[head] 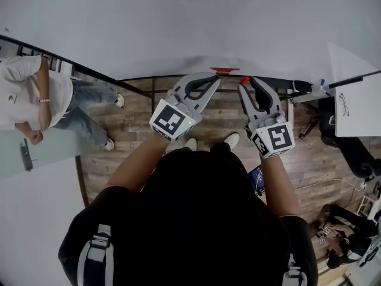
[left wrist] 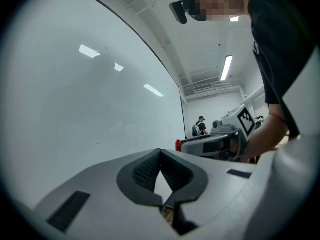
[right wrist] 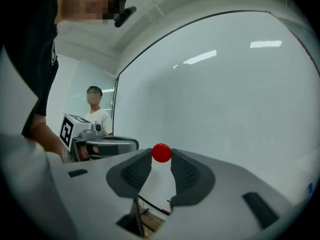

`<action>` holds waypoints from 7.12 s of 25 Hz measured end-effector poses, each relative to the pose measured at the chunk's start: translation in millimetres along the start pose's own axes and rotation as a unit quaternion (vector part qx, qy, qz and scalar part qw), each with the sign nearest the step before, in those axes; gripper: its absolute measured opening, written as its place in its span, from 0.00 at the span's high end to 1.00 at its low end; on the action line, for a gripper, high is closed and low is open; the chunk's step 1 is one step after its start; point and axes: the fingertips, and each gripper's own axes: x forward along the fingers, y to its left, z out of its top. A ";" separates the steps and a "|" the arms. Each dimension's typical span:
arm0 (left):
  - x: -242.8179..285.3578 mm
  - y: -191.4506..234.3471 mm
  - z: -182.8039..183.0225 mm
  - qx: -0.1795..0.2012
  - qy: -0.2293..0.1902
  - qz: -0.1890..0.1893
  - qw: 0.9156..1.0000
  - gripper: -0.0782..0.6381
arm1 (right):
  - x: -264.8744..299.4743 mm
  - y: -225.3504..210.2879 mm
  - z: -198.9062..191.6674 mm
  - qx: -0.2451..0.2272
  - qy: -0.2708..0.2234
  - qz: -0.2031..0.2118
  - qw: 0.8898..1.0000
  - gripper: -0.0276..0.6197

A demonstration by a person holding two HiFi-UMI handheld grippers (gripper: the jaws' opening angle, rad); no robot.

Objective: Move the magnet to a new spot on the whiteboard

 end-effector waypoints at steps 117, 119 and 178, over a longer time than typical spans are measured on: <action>473.3 -221.7 7.3 0.005 -0.017 -0.159 0.987 0.89 | -217.0 -504.0 -31.5 -0.010 0.030 -0.222 0.974 0.78; 473.3 -219.9 7.5 0.005 -0.015 -0.158 0.987 0.89 | -216.0 -504.4 -30.9 -0.008 0.029 -0.221 0.975 0.77; 162.5 -111.3 77.7 0.003 -0.058 -0.108 0.992 0.89 | -139.1 -149.2 64.4 -0.032 -0.048 -0.083 0.995 0.96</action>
